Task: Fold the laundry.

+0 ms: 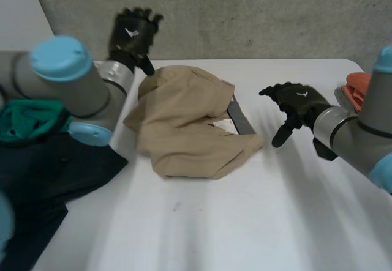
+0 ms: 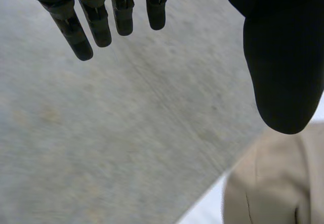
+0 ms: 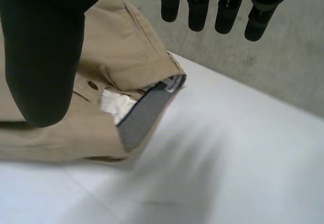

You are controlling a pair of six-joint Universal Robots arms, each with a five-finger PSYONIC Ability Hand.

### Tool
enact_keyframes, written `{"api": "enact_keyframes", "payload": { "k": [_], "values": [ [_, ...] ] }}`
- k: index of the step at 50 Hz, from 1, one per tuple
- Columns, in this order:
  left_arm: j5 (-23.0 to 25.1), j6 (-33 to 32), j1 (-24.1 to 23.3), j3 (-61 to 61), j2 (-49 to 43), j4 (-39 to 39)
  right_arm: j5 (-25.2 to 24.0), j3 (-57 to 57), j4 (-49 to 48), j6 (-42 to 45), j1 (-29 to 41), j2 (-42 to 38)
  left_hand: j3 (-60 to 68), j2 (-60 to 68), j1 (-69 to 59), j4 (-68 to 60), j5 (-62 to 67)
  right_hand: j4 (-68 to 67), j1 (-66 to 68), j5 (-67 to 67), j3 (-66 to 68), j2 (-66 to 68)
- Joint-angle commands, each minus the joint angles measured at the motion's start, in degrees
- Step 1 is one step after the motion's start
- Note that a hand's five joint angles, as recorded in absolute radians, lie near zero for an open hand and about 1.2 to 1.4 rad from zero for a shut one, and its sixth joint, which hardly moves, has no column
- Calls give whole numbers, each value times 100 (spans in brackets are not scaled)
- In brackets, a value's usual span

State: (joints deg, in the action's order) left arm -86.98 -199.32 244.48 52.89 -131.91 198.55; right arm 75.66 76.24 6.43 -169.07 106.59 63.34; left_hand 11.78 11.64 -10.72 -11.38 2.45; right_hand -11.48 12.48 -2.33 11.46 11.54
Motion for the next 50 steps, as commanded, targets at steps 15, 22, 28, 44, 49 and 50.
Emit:
{"api": "enact_keyframes", "payload": {
  "k": [15,22,28,44,49,50],
  "values": [
    [5,1990,574,3850,2811,-2828,-1502,94,500,4505,635,-373,2416,2431,-2522,-2456,2349,-1078,978,-992,1080,1072],
    [453,2855,697,4203,2390,-2937,-1449,-364,246,4638,741,-1253,2350,2364,-2455,-2389,2283,-2154,2054,-2069,2156,2149],
    [717,2960,759,3975,1783,-2796,-1221,-593,-352,4463,811,-1649,1863,1877,-1969,-1902,1796,-5026,4926,-4941,5029,5021],
    [427,3013,92,2420,448,-2418,-1036,-110,-985,3540,908,-1333,1610,1624,-1715,-1649,1543,-6852,6752,-6767,6854,6846],
    [226,2943,-277,1963,69,-2392,-957,-110,-1047,3346,890,-1351,1660,1674,-1765,-1699,1593,-6852,6752,-6767,6854,6846],
    [173,2925,-330,1884,-1,-2400,-931,-127,-1047,3328,881,-1368,1710,1724,-1816,-1749,1643,-6852,6752,-6767,6854,6846]
  ]
}}
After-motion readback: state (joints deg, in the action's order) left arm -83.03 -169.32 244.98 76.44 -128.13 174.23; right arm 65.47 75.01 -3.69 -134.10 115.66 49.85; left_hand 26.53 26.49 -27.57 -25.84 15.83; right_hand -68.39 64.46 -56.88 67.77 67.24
